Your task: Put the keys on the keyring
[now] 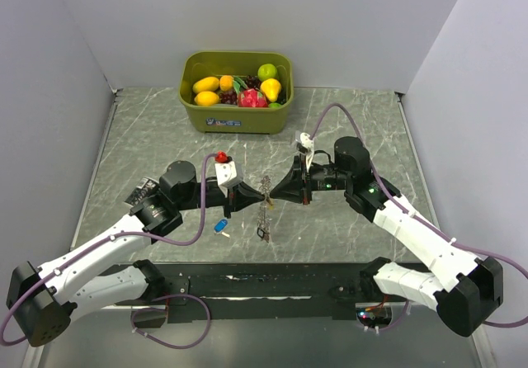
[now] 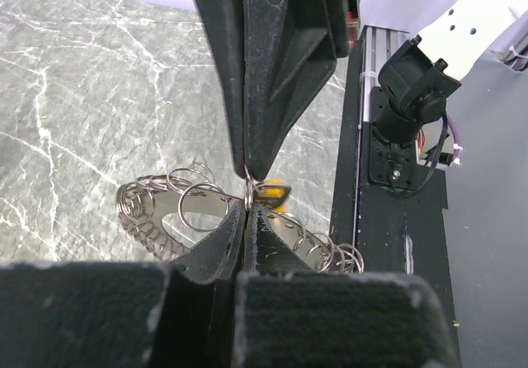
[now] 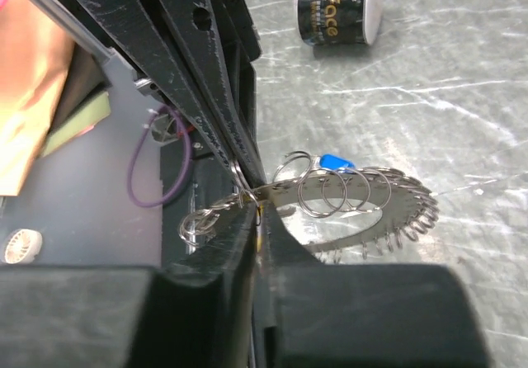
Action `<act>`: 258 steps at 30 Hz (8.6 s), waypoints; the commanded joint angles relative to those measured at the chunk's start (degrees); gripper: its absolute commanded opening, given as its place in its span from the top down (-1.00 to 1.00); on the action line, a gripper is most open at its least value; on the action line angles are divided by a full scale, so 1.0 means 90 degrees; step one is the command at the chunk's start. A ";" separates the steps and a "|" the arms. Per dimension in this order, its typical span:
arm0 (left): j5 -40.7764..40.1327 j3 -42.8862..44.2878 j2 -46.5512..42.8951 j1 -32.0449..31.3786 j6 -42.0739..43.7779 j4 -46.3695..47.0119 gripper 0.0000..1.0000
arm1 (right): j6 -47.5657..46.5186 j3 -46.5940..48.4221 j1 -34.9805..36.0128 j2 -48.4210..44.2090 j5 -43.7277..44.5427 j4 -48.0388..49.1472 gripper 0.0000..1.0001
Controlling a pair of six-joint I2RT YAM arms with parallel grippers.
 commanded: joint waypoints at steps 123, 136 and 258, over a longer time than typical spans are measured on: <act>0.0600 0.2266 0.0512 0.0002 0.1272 -0.2965 -0.28 | -0.1893 0.1275 0.0101 0.0439 -0.0545 -0.1207 1.00; 0.0991 0.2706 0.1305 0.0021 0.1322 -0.3112 0.13 | -0.1806 0.1051 0.0101 0.0351 -0.0633 -0.1032 1.00; -0.0386 -0.0409 -0.0590 0.0012 -0.0934 0.2796 0.98 | -0.0498 -0.0306 0.0140 -0.1290 0.0090 0.1389 -0.34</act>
